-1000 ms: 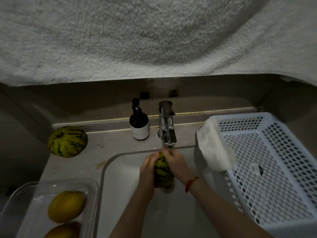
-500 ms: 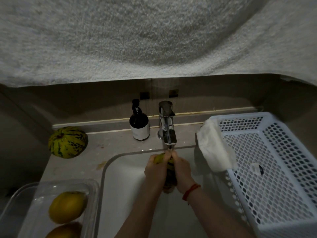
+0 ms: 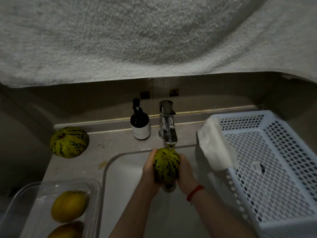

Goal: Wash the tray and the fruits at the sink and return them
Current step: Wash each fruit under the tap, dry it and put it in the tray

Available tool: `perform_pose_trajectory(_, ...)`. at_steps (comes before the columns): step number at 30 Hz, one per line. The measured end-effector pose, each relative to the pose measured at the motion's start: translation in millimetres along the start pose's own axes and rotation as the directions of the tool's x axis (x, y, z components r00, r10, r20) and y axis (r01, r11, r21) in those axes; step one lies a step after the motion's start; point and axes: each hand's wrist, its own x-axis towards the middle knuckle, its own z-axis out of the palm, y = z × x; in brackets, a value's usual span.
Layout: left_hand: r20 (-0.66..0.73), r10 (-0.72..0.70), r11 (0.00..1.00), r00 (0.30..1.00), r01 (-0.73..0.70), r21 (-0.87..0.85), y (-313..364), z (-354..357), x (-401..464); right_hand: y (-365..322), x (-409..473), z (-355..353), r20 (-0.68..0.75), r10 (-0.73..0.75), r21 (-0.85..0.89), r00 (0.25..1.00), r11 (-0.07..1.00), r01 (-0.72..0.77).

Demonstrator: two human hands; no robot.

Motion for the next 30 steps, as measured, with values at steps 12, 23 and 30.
perform_pose_trajectory(12, -0.177, 0.384, 0.797, 0.906, -0.229, 0.558, -2.2, -2.6, 28.4, -7.6, 6.8, -5.1, 0.014, -0.240, -0.451, 0.971, 0.865, 0.221)
perform_pose_trajectory(23, 0.236, 0.380, 0.840, 0.894, -0.441, 0.316, 1.7, -14.4, 22.5, 8.1, 5.7, -4.8, -0.077, 0.167, 0.204, 0.983, 0.968, -0.148)
perform_pose_trajectory(30, -0.084, 0.390, 0.871, 0.917, -0.338, 0.355, -0.8, -2.0, 21.8, 13.3, 2.4, 1.6, 0.059, 0.333, 0.337, 0.941, 0.881, -0.332)
